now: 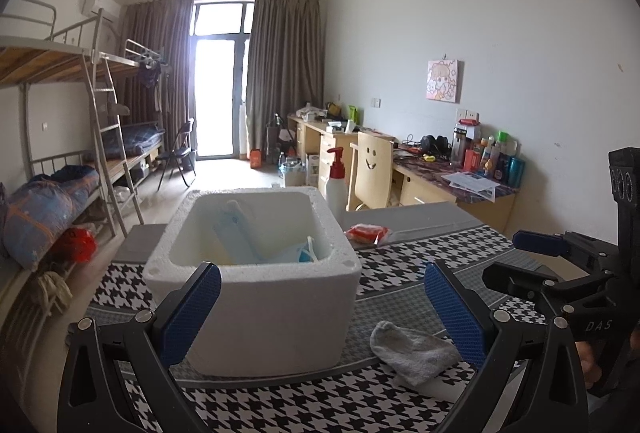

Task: Organize soft objects
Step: 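Lower the right tool toward the grey cloth on the table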

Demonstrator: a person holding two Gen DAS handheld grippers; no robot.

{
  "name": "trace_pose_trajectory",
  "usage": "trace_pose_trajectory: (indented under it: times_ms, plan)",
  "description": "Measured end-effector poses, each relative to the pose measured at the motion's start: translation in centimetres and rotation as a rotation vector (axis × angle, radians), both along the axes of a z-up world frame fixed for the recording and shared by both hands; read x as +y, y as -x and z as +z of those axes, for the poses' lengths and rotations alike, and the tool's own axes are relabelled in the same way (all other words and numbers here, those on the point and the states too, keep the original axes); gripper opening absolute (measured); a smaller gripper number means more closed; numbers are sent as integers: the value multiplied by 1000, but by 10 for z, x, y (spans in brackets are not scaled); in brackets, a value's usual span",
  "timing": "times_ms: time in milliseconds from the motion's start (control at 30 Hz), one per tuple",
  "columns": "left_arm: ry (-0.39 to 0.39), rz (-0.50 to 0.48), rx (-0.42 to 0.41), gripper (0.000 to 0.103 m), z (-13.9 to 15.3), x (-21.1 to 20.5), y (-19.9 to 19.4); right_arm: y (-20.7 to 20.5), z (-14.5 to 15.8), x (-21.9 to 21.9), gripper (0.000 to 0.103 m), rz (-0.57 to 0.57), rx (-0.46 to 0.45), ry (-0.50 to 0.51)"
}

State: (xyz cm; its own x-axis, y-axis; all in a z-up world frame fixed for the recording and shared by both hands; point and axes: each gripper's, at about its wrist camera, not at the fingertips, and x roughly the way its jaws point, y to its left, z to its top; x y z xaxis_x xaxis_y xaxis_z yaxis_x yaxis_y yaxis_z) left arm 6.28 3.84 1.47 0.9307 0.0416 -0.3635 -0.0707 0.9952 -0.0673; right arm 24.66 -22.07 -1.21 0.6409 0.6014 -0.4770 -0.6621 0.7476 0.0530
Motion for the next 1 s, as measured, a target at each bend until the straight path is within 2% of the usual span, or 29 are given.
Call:
trace_pose_trajectory:
  times_ms: [633,767,1000]
  plan:
    - [5,1,20,102,-14,-3,1,6,-18,-7,92,-16,22,1]
    - [-14,8,13,102,-19,-4,2,7,-22,-8,92,-22,23,5]
    - [4,-5,39,102,-28,-3,1,11,-26,-10,92,-25,20,7]
